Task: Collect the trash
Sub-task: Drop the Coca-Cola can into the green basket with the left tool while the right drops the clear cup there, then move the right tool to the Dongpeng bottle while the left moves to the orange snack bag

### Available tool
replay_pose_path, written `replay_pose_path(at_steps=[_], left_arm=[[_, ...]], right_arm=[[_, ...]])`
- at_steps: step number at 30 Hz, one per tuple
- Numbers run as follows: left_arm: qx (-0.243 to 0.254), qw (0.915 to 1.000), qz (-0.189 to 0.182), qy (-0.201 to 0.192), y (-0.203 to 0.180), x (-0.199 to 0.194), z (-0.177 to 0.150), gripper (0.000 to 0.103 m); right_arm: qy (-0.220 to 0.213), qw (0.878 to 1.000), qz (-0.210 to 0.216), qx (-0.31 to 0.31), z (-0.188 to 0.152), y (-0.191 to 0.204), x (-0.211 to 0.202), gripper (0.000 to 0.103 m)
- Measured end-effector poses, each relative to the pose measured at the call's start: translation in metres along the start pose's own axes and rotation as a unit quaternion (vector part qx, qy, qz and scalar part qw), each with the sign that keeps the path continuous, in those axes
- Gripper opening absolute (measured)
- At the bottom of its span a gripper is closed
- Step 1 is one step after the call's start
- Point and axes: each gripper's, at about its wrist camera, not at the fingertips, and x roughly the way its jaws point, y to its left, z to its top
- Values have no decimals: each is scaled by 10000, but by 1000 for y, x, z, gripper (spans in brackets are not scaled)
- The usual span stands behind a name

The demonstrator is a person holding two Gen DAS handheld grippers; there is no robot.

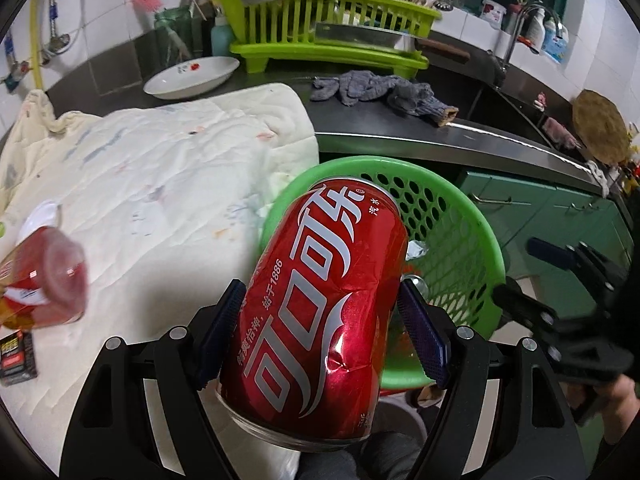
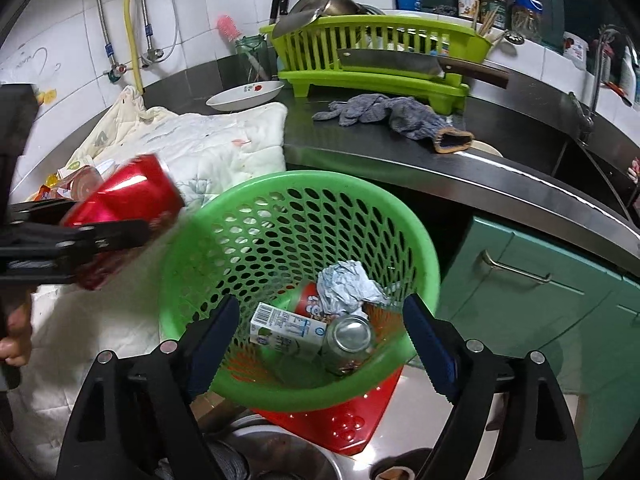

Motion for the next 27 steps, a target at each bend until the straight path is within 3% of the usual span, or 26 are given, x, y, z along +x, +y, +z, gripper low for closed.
replay_pose_path(at_steps=[5,11,15,27], left_arm=[[-77,9998,-13,206,-7,28,8,76],[-424,9982,-366,195,-4,41,11,80],[-428,9982,-427,27,-5,35,10,87],[-389,9990,-138,-144,21,-9,-9,87]], right_arm=[[7,10000,-26,63,-5,-9,-5,82],[58,9999,-13,103,-11,-12,-4,82],[69,9999,14,77,-11,-7,-4,82],[-70,9996,180,-209,-1,25,-8,85]])
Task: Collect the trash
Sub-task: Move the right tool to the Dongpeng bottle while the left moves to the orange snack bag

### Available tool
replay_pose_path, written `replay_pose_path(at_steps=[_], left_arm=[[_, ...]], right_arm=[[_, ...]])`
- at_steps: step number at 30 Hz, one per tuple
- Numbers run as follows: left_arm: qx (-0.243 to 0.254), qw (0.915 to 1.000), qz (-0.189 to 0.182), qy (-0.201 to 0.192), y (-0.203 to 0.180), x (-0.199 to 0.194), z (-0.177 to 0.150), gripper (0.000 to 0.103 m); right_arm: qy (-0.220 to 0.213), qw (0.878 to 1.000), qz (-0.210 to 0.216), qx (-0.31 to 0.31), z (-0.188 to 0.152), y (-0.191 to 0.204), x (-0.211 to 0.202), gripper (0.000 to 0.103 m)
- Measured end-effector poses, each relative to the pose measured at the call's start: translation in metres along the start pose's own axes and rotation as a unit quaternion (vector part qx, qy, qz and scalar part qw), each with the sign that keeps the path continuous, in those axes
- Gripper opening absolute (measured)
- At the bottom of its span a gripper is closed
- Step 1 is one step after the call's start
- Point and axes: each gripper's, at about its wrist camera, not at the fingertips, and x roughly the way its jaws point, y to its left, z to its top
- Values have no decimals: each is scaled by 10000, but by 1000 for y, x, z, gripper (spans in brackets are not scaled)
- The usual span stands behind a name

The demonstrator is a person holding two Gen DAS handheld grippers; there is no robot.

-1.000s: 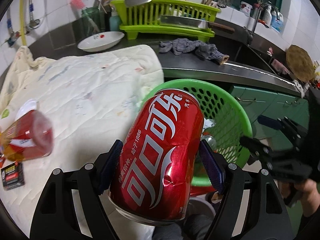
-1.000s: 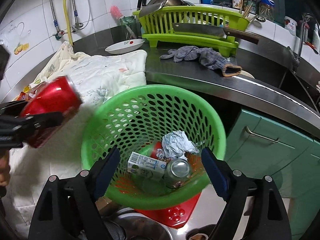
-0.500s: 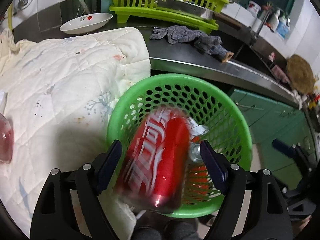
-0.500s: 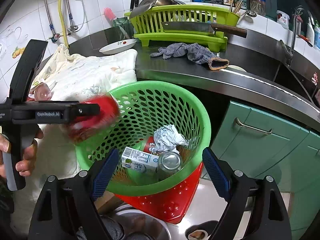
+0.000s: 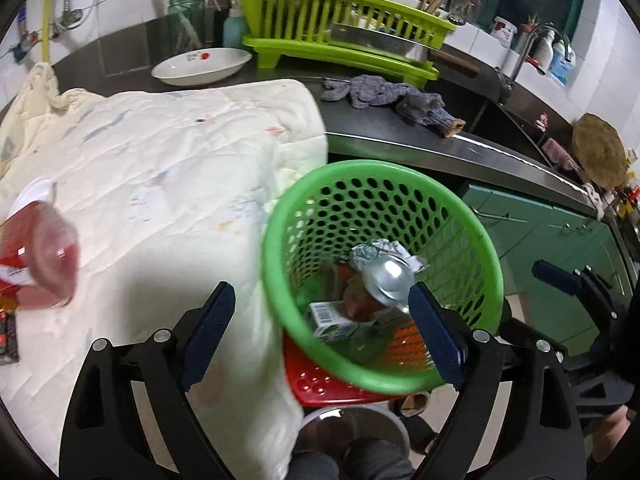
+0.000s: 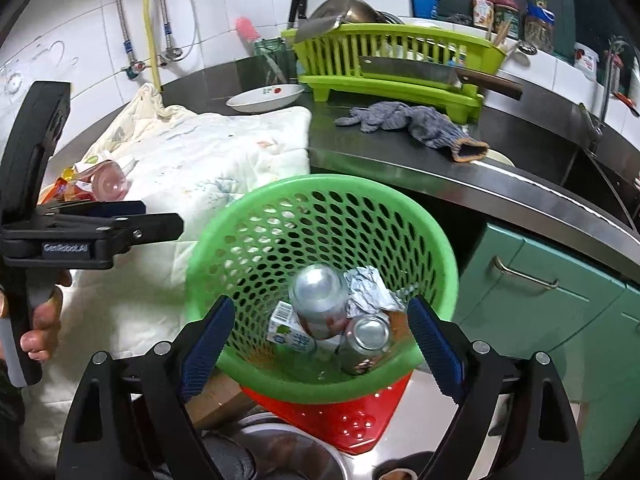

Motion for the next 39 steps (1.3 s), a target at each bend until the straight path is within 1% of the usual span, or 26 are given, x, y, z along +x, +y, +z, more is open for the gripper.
replay_pose_path(at_steps=[4,13,19,25,29,33,39], left_arm=[[-100,9999,117,-64,15,-17,-7,87],[-457,9973,558,-130,63,-52,-27,87],[-857,9919,926,-167,107,-76,-39,87],[-1261,9841,1238,-189,151,-97,-56,87],[-1481,9789,1399,-185,175,-108,-69,87],[-1610,9748,1530,-193,193,-118,-79,87],[-1697,9703,1708,-235,215,-134,-89,87]], right_arm=[[-9,9999,94,-111,5,13,1,85],[-27,9985,368,-415,22,49,8,86],[-27,9956,550,-760,36,83,17,87],[-9,9905,756,-1147,50,121,29,88],[16,9856,940,-1405,61,149,37,88],[54,9780,1112,-1763,73,178,46,88],[111,9630,1361,-2322,93,218,56,88]])
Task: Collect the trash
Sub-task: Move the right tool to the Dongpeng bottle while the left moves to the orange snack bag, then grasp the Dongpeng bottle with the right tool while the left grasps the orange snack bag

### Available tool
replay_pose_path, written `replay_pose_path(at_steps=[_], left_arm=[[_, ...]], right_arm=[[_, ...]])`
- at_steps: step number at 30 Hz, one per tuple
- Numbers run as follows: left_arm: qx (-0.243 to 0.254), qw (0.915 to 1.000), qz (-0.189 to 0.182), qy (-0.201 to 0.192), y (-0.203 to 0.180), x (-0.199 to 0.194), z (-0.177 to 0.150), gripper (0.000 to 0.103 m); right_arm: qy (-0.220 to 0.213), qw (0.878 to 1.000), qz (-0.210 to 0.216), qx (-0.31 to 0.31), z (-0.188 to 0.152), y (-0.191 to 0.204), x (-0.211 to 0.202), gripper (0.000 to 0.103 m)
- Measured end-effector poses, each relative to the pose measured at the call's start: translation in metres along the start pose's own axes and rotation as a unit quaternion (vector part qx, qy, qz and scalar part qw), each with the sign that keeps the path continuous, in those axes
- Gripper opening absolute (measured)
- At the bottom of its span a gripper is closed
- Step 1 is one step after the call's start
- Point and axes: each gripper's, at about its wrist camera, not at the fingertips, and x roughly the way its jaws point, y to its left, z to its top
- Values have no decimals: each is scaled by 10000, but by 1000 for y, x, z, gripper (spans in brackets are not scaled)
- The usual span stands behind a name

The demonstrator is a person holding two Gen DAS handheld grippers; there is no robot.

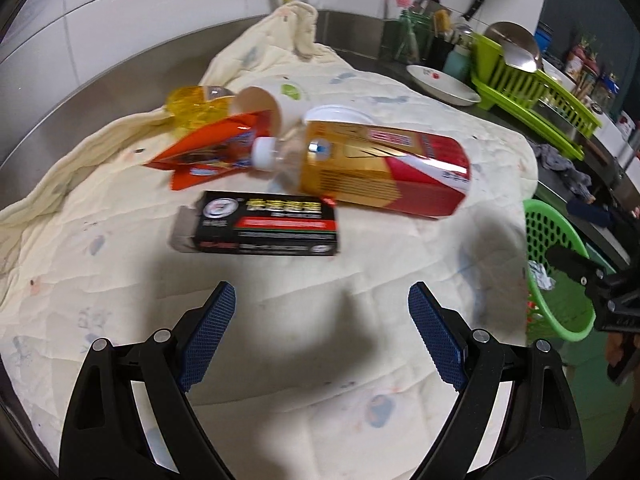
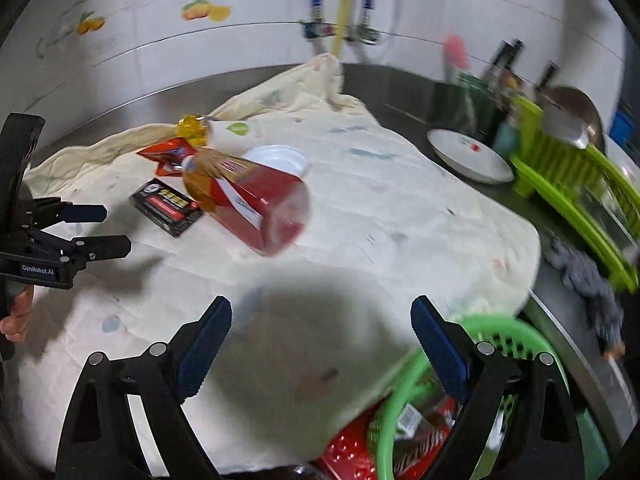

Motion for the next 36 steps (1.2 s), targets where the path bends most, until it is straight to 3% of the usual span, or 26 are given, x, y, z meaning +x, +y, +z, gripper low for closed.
replay_pose_path(at_steps=[9,17,29,36], left_arm=[[-125,9998,146,-46,37,-2,-2,87],[-180,9995,270,-41,61,3,6,87],[-60,9991,411,-2,71,11,13,87],[-44,9990,451,27,77,16,20,87]], right_arm=[[244,9952,410,-849,55,28,44,88],[397,9847,542,-1606,84,49,76,88],[900,9679,946,-2147,113,64,132,88],[1172,9616,1267,-2132,116,69,158,88]])
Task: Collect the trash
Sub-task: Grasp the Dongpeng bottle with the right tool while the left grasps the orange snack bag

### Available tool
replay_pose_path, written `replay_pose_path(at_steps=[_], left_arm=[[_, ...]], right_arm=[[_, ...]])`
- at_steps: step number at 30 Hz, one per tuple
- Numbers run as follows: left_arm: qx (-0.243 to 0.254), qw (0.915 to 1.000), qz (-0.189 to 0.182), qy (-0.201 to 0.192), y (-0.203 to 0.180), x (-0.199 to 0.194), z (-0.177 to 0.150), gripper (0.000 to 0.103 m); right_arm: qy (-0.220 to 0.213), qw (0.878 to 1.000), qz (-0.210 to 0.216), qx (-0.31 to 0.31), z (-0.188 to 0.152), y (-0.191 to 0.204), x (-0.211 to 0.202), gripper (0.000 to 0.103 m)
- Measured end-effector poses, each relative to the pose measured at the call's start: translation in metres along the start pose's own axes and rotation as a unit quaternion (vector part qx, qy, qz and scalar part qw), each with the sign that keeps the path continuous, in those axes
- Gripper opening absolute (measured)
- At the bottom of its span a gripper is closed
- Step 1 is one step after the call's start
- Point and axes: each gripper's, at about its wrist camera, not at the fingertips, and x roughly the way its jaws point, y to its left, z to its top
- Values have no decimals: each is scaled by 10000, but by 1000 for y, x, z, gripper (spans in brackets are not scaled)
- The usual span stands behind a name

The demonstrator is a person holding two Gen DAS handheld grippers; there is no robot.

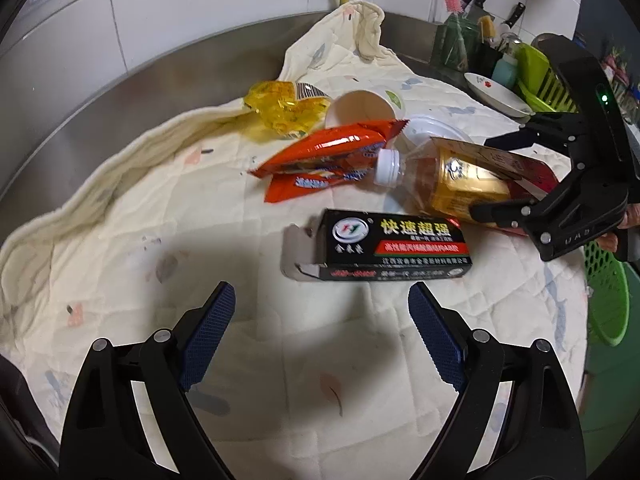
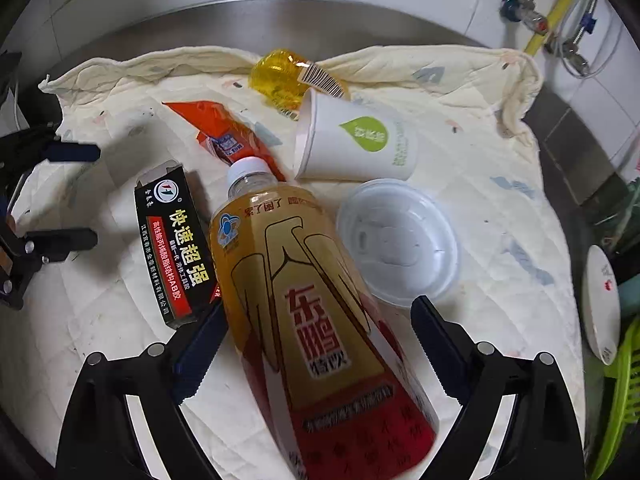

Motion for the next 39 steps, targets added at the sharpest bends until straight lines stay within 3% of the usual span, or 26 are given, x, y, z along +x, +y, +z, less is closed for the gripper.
replay_pose_path(at_steps=[11,16,23,30,31,33,37,39], left_arm=[[376,9988,231,-199,8,15,38,85],[776,9956,462,-260,2,27,54,85],[1536,9875,292,-204,-19,42,62,85],[1880,9817,304,-5,-31,59,63,83],[1896,9812,352,-1,-32,61,63,80],[1834,9826,263,105,-31,65,65,63],[1693,9853,209,91,-29,65,63,45],[1672,9857,170,81,-29,63,62,22]], right_arm=[[59,9997,69,234,-11,4,-5,73],[6,9983,77,584,-24,-1,-13,72],[-112,9951,119,976,-45,-2,-27,72],[-227,9915,180,1270,-60,-6,-35,72],[-235,9912,175,1287,-61,-6,-36,72],[-258,9906,171,1334,-65,-6,-37,72],[-336,9888,183,1445,-69,-7,-40,70],[-378,9874,206,1523,-72,-7,-42,70]])
